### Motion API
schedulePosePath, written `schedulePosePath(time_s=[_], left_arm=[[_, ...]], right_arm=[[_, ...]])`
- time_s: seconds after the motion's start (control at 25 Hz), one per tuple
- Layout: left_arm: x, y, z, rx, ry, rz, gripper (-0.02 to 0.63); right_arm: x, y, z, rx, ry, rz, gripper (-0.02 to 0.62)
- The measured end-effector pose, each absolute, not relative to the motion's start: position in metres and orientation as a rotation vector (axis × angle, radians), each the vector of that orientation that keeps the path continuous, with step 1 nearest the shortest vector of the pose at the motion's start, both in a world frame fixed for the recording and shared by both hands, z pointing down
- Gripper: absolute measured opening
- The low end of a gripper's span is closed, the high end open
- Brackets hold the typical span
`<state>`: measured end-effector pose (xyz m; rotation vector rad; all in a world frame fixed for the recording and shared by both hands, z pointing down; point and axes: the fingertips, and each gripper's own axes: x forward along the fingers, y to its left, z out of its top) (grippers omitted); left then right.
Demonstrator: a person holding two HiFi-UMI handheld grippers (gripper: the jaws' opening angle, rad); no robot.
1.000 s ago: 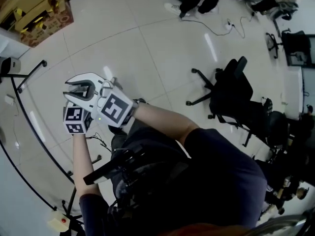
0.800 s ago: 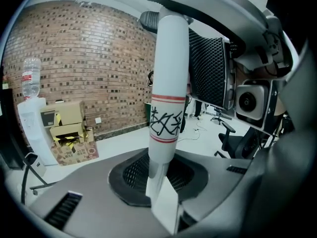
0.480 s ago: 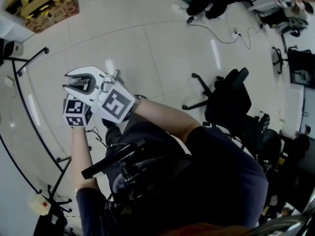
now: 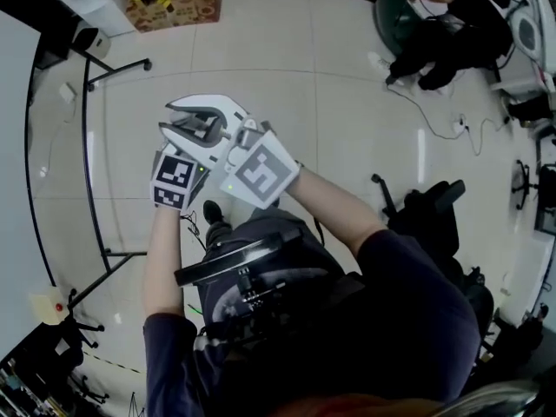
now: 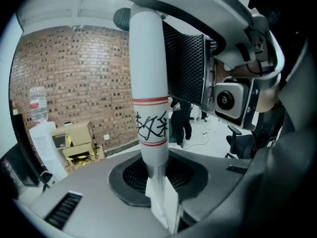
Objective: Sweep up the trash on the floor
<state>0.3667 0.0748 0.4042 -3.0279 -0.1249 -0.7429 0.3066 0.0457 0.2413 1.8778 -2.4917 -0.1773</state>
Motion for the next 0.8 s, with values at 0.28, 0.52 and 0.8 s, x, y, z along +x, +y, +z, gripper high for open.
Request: schedulePosePath(time_s=[0.28, 0.52, 0.8], left_arm=[[0.356, 0.087, 0.363, -2.93, 0.042, -0.71, 0.06], [0.325, 0.067, 0.348, -2.913, 0.164, -0.692, 0.06], [0.273, 0.046, 0.356, -2.962, 0.125, -0.658, 0.06]], right_arm=[[0.283, 0.081, 0.199, 1.782, -2.561, -0.39, 0.107], [0.249, 0.076, 0.184, 1.726, -2.608, -0.499, 0.107], [0.206, 0.045, 0.195, 1.769, -2.553, -0.404, 0.107]])
